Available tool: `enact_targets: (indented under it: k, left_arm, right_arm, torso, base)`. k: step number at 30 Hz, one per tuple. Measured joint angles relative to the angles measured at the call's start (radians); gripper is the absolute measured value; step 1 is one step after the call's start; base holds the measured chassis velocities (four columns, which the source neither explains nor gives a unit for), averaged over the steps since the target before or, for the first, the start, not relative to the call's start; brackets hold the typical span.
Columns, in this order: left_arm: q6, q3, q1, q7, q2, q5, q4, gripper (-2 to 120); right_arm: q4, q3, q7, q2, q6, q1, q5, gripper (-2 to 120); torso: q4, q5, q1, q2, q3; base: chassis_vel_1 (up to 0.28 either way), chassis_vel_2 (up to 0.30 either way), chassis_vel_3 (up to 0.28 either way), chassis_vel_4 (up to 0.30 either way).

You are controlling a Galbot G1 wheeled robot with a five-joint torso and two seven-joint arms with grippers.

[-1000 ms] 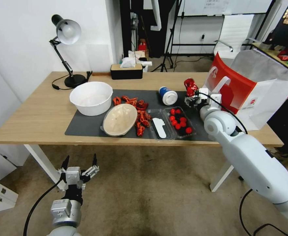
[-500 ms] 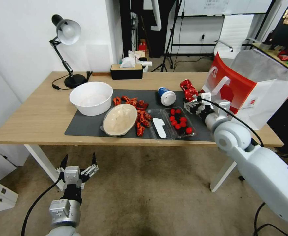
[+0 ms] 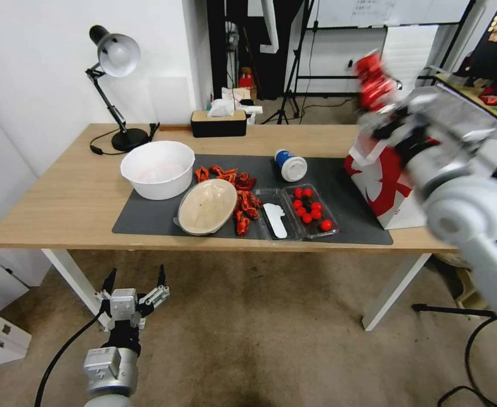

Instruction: Pick up the trash from the table and place it into the takeout bag.

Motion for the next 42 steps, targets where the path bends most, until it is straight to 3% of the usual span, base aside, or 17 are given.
enact_targets:
  k: [7, 21, 24, 27, 29, 31, 35, 42]
  left_arm:
    - [-0.001, 0.007, 0.001, 0.000, 0.000, 0.004, 0.000, 100]
    - [-0.014, 0.010, 0.025, 0.003, 0.000, 0.006, -0.015, 100]
    - [-0.016, 0.010, 0.029, 0.003, 0.003, 0.005, -0.015, 100]
    - [-0.017, 0.008, 0.038, 0.003, 0.008, 0.003, -0.017, 100]
    - [-0.018, 0.008, 0.039, 0.003, 0.009, 0.003, -0.017, 100]
    - [-0.018, 0.008, 0.041, 0.003, 0.011, 0.003, -0.021, 100]
    - [-0.019, 0.007, 0.040, 0.003, 0.011, 0.001, -0.022, 100]
    - [-0.019, 0.007, 0.038, 0.004, 0.011, 0.000, -0.022, 100]
  right_arm:
    - [-0.071, 0.038, 0.018, -0.048, -0.039, 0.000, 0.049, 54]
    - [-0.122, 0.032, 0.043, -0.032, -0.076, -0.016, 0.051, 54]
    - [-0.122, 0.036, 0.042, -0.032, -0.076, -0.023, 0.051, 61]
    - [-0.115, 0.048, 0.040, -0.030, -0.073, -0.044, 0.051, 80]
    - [-0.112, 0.050, 0.040, -0.029, -0.073, -0.049, 0.051, 81]
    - [-0.110, 0.052, 0.042, -0.023, -0.072, -0.061, 0.050, 92]
    - [-0.110, 0.052, 0.042, -0.022, -0.072, -0.063, 0.049, 100]
    - [-0.105, 0.050, 0.042, -0.024, -0.072, -0.062, 0.048, 100]
  torso:
    - [0.0001, 0.0002, 0.000, 0.000, 0.000]
    - [0.0003, 0.0000, 0.000, 0.000, 0.000]
    - [0.0003, -0.0002, 0.000, 0.000, 0.000]
    - [0.0002, -0.0001, 0.000, 0.000, 0.000]
    - [0.0001, -0.0001, 0.000, 0.000, 0.000]
    - [0.0002, 0.0000, 0.000, 0.000, 0.000]
    - [0.0002, -0.0001, 0.000, 0.000, 0.000]
    - [0.0002, -0.0001, 0.000, 0.000, 0.000]
  base:
    - [0.000, 0.000, 0.000, 0.000]
    - [0.000, 0.000, 0.000, 0.000]
    - [0.000, 0.000, 0.000, 0.000]
    - [0.000, 0.000, 0.000, 0.000]
    - [0.000, 0.000, 0.000, 0.000]
    - [0.000, 0.000, 0.000, 0.000]
    - [0.000, 0.000, 0.000, 0.000]
    - [0.000, 0.000, 0.000, 0.000]
